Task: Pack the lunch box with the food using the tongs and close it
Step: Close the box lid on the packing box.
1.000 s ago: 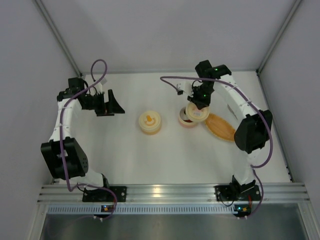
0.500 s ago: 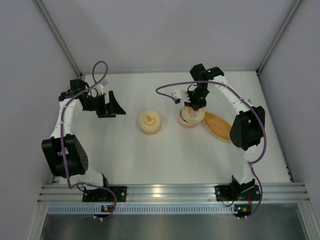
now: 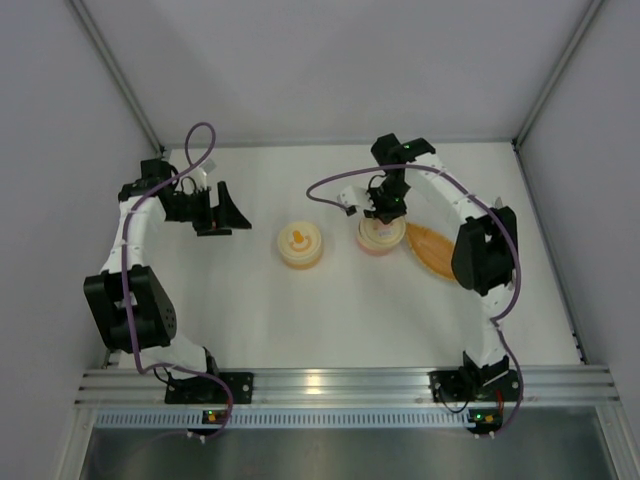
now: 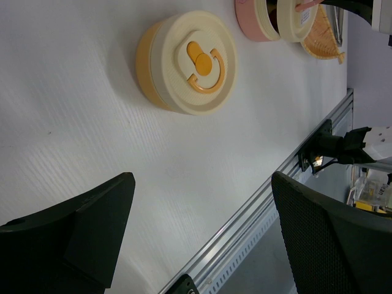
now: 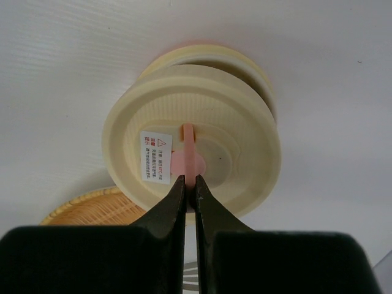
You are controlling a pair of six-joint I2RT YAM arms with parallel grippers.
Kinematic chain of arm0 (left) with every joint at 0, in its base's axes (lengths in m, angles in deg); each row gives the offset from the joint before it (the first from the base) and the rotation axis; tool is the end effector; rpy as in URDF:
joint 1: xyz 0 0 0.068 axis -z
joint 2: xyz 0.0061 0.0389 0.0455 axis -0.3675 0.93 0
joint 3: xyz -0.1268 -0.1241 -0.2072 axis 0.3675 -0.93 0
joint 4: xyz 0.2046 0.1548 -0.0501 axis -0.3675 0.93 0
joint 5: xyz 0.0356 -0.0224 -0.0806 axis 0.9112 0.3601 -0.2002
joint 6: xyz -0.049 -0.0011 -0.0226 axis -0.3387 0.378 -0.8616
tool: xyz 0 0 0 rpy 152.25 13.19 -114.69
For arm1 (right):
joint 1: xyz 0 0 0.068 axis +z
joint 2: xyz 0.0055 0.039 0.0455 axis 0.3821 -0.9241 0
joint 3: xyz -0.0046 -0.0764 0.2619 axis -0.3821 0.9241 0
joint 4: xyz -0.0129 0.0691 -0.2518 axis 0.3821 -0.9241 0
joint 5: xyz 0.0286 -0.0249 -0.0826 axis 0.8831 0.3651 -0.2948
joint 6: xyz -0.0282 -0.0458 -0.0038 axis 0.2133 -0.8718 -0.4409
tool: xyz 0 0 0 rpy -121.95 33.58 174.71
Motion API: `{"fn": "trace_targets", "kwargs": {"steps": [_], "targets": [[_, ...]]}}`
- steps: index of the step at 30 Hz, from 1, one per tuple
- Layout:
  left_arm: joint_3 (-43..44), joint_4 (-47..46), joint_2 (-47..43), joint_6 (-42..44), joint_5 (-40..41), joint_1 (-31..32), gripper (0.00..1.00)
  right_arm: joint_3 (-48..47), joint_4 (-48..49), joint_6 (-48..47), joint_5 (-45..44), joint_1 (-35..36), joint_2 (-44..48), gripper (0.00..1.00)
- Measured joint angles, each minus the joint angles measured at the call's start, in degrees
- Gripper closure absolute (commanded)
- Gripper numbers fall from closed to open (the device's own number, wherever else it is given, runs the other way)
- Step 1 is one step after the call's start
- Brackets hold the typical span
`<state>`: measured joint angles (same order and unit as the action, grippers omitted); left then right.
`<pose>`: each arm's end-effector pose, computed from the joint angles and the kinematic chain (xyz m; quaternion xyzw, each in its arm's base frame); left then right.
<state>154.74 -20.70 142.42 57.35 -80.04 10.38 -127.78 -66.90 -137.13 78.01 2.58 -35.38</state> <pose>0.3101 0.0328 0.2918 0.0518 0.8867 -0.3950 0.2345 0.3684 0.1826 0.2643 -0.7898 0.5941 0.0860 0.1260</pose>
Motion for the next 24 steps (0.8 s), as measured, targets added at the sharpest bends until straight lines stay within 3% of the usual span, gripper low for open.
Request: {"fn": "trace_targets", "kwargs": {"steps": [24], "targets": [[0.0, 0.0, 1.0, 0.0, 0.0, -0.2, 0.02, -3.8, 1.0, -3.6, -0.7, 0.8, -4.0, 1.00]]}}
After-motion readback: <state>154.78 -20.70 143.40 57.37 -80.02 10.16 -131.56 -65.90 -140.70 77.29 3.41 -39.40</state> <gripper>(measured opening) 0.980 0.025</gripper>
